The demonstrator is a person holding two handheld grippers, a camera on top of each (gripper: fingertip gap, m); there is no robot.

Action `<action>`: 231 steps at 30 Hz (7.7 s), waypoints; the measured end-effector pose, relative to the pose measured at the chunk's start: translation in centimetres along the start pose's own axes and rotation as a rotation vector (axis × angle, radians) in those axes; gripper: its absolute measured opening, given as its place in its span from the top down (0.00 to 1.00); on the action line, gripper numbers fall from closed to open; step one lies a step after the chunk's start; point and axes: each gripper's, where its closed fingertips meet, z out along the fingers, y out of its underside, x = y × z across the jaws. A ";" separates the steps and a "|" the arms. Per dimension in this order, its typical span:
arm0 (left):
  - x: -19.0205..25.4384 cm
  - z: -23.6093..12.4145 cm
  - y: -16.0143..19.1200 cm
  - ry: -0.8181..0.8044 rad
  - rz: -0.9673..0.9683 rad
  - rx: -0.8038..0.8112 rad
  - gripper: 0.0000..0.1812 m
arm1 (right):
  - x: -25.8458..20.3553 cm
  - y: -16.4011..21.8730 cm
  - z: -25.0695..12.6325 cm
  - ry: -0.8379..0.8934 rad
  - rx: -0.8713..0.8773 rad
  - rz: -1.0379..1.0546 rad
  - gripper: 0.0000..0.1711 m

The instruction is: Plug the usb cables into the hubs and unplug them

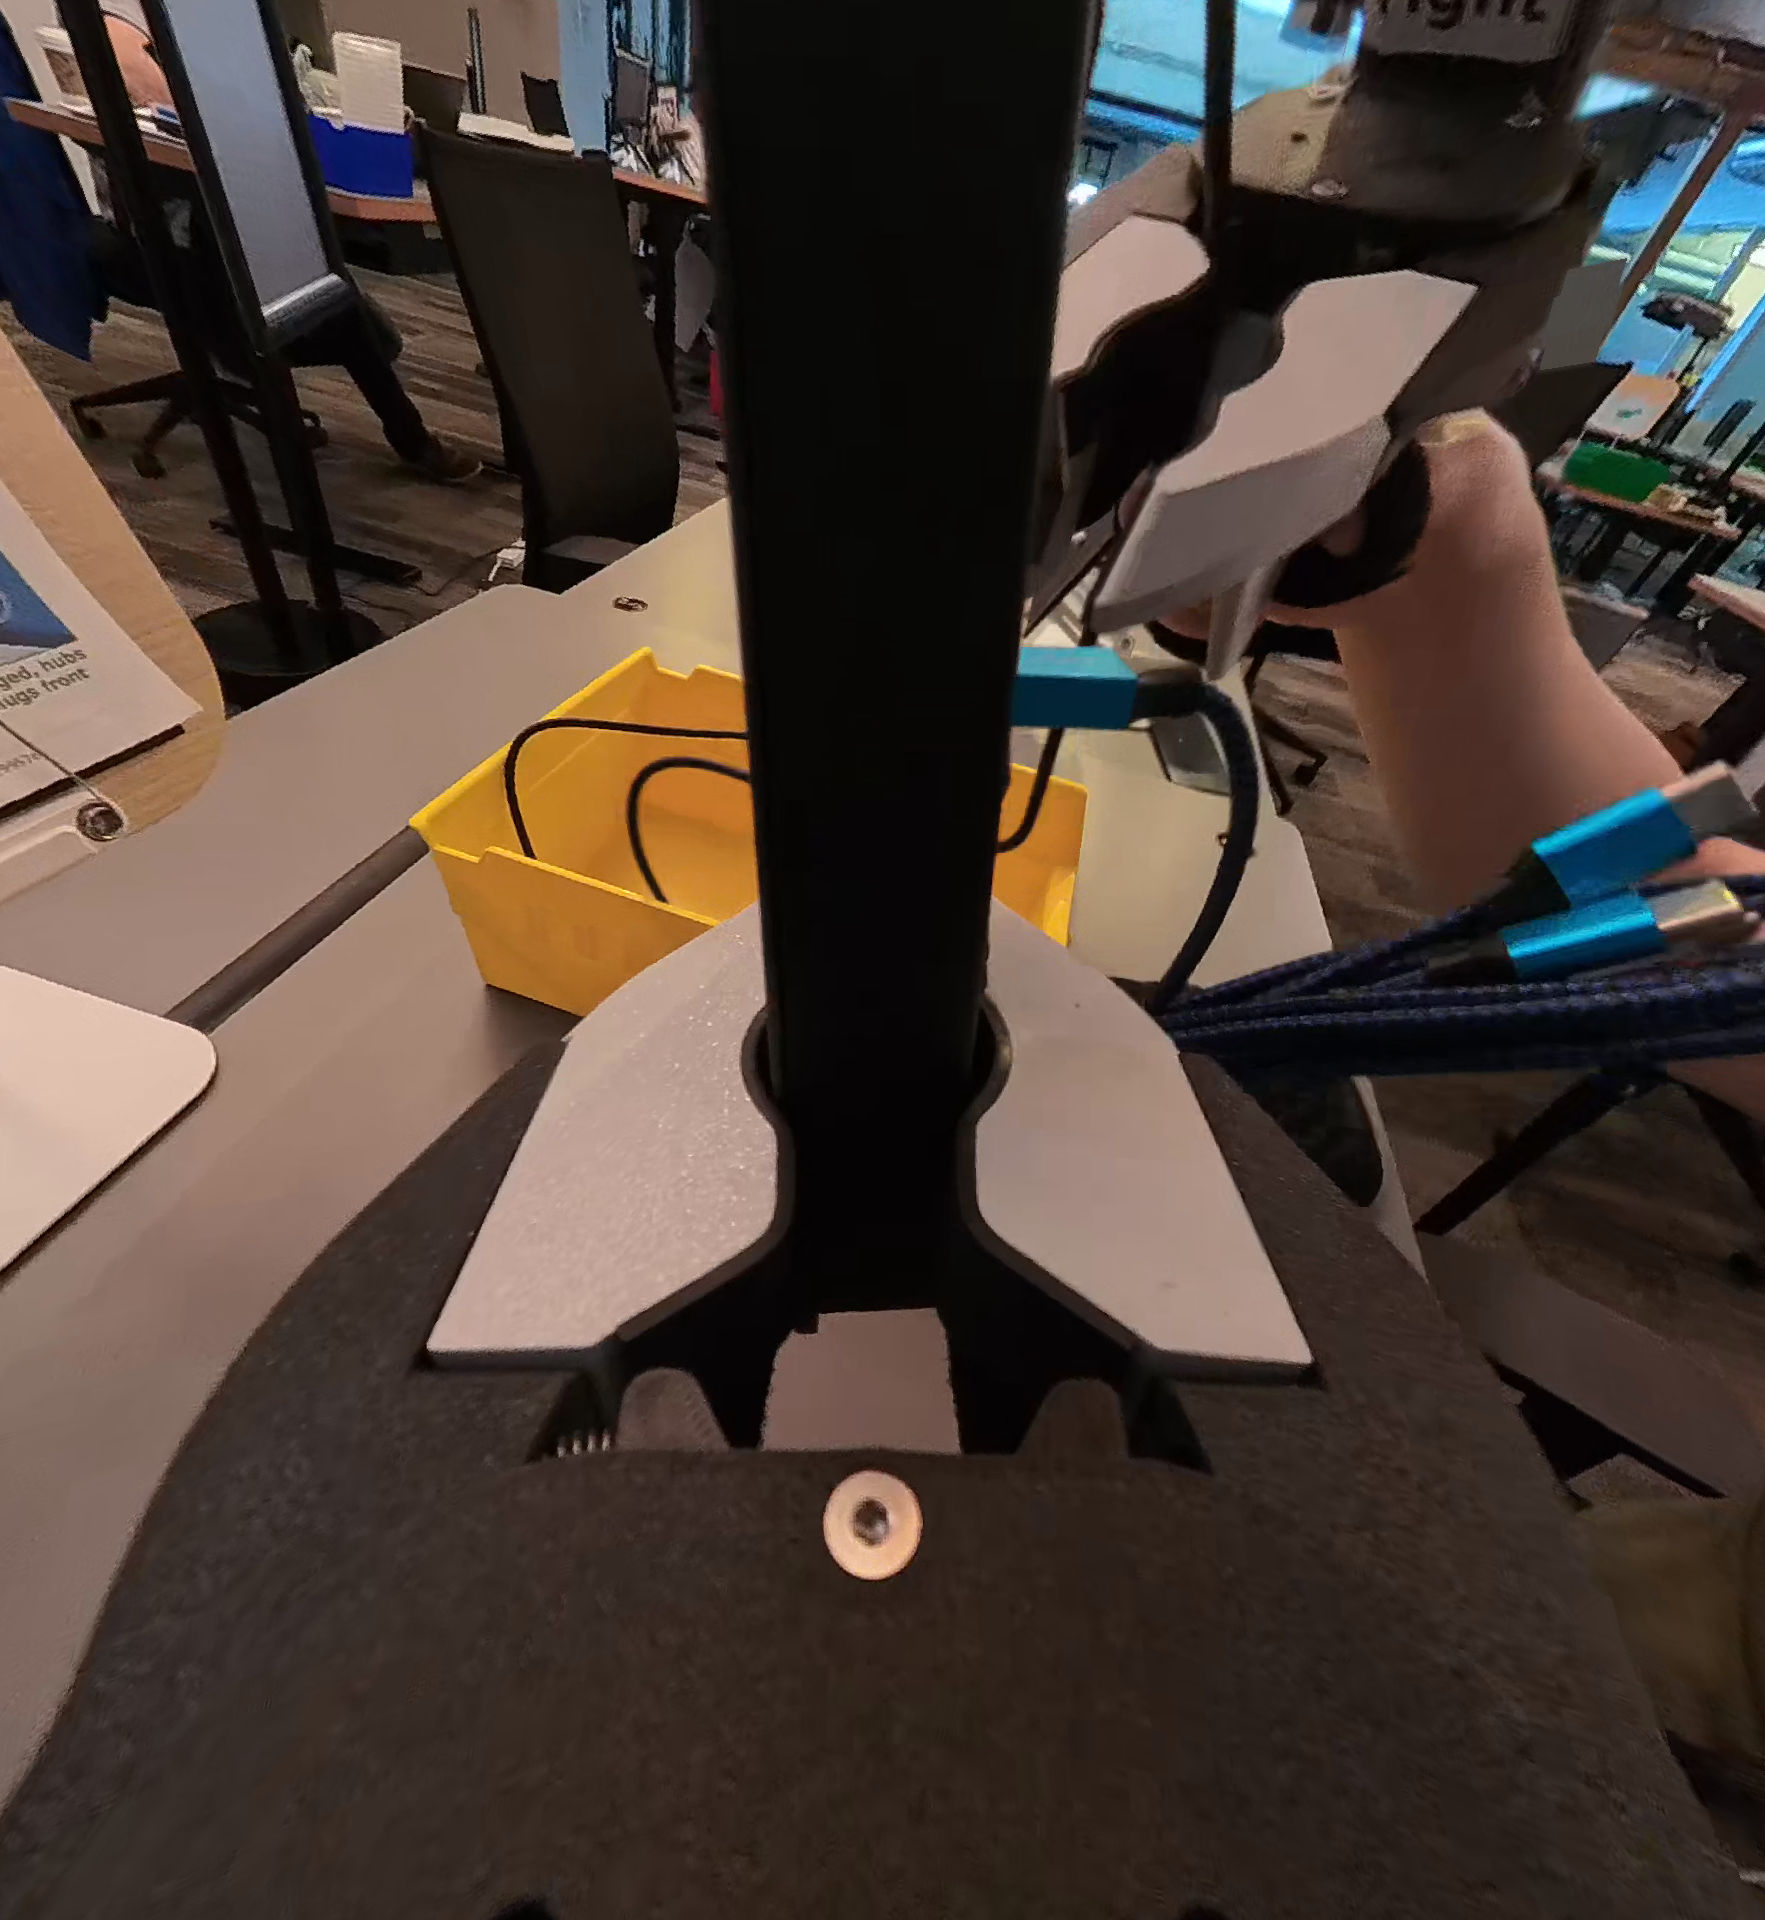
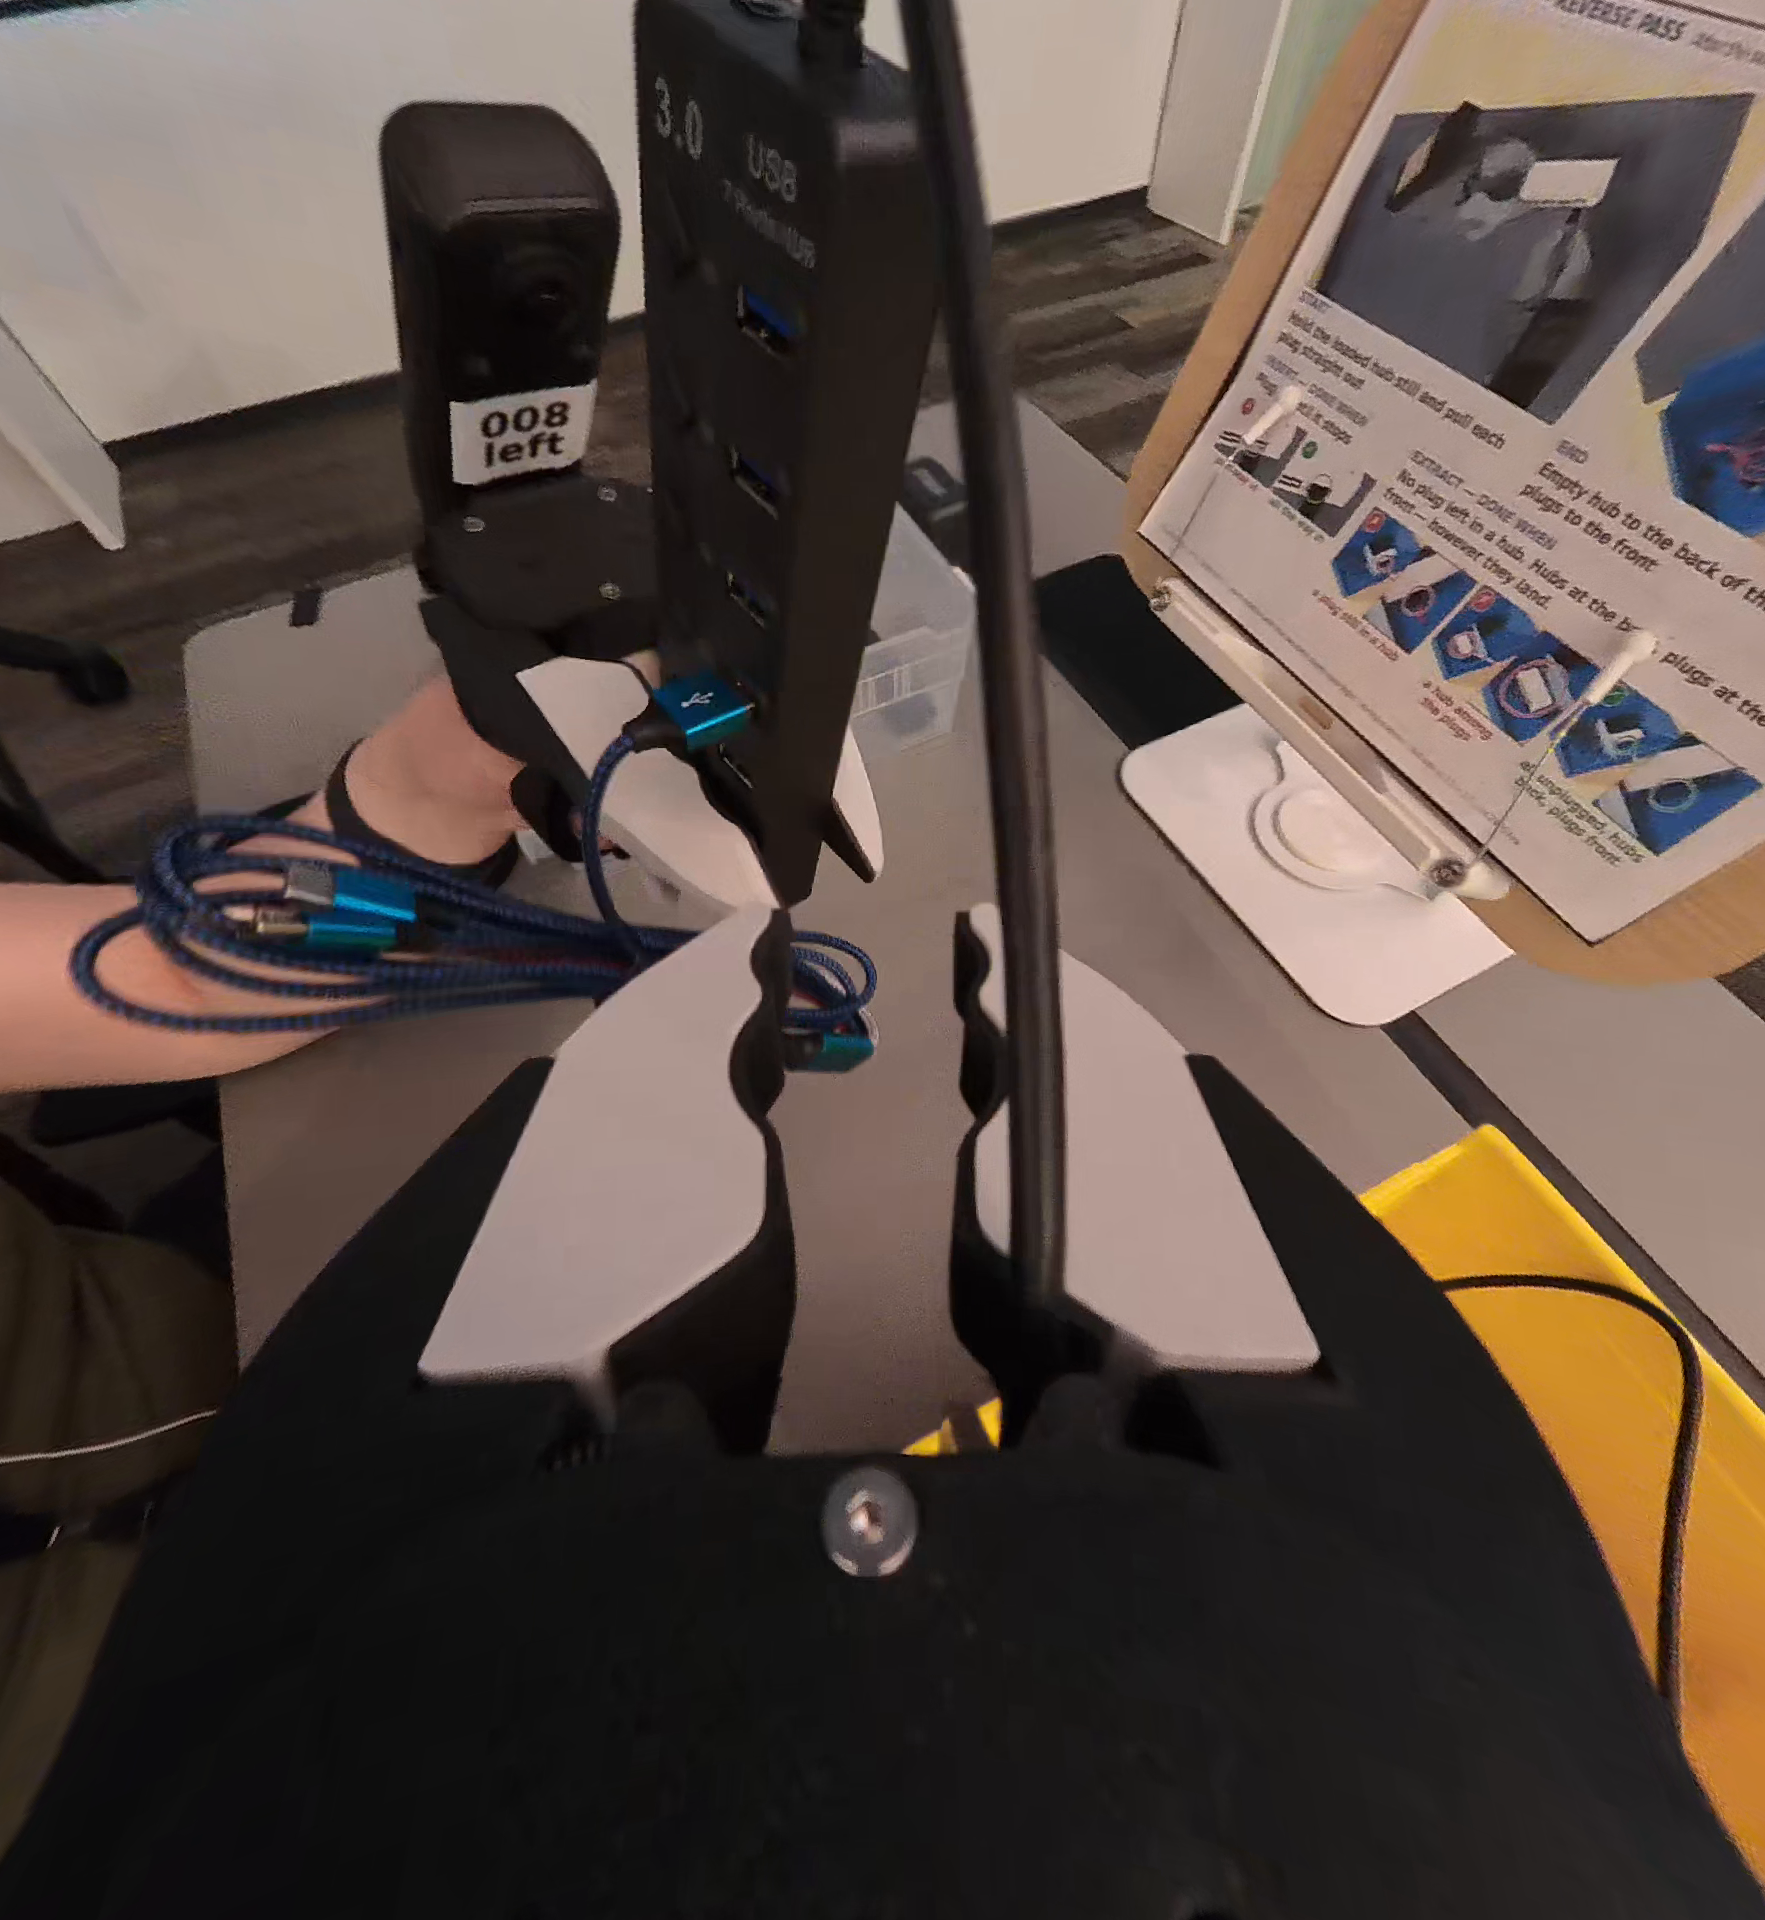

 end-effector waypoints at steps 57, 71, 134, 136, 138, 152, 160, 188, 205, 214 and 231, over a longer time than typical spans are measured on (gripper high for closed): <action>2.9 -0.1 -2.3 0.153 -0.037 0.166 0.85 | -4.7 -2.6 1.7 -0.109 0.239 0.094 0.63; 5.8 -0.3 -2.3 0.361 -0.049 0.154 0.85 | -5.5 -4.5 1.3 -0.296 0.171 0.276 0.66; 0.4 -7.5 -4.6 -0.018 0.017 0.197 0.79 | 19.1 18.8 -3.7 0.068 -0.802 0.004 0.61; 0.3 -7.8 -4.6 -0.020 0.015 0.198 0.79 | 18.4 17.3 -5.3 0.078 -0.781 -0.002 0.59; 0.3 -8.1 -4.8 -0.030 0.018 0.204 0.79 | 17.8 15.3 -6.6 0.095 -0.718 -0.006 0.58; -0.2 -7.8 -5.6 -0.074 -0.013 0.288 0.85 | 6.4 -1.7 -8.9 0.219 0.584 -0.197 0.66; 1.0 -9.4 -4.8 -0.226 0.042 0.149 0.84 | 6.0 -2.2 -10.9 0.072 0.803 -0.120 0.96; -5.6 -27.6 16.7 -0.780 -0.207 -0.373 0.98 | 4.9 -3.2 -10.4 0.237 0.799 -0.323 1.00; -5.4 -33.3 5.4 -0.961 -0.024 -0.560 0.98 | 6.5 -1.9 -9.4 0.185 0.699 -0.201 1.00; -6.5 -33.2 7.3 -0.948 -0.079 -0.525 0.98 | 6.5 -1.3 -8.4 0.178 0.645 -0.221 1.00; -10.4 -30.8 1.0 -0.731 -0.022 -0.359 0.84 | 7.2 0.0 -5.9 0.184 0.517 -0.220 1.00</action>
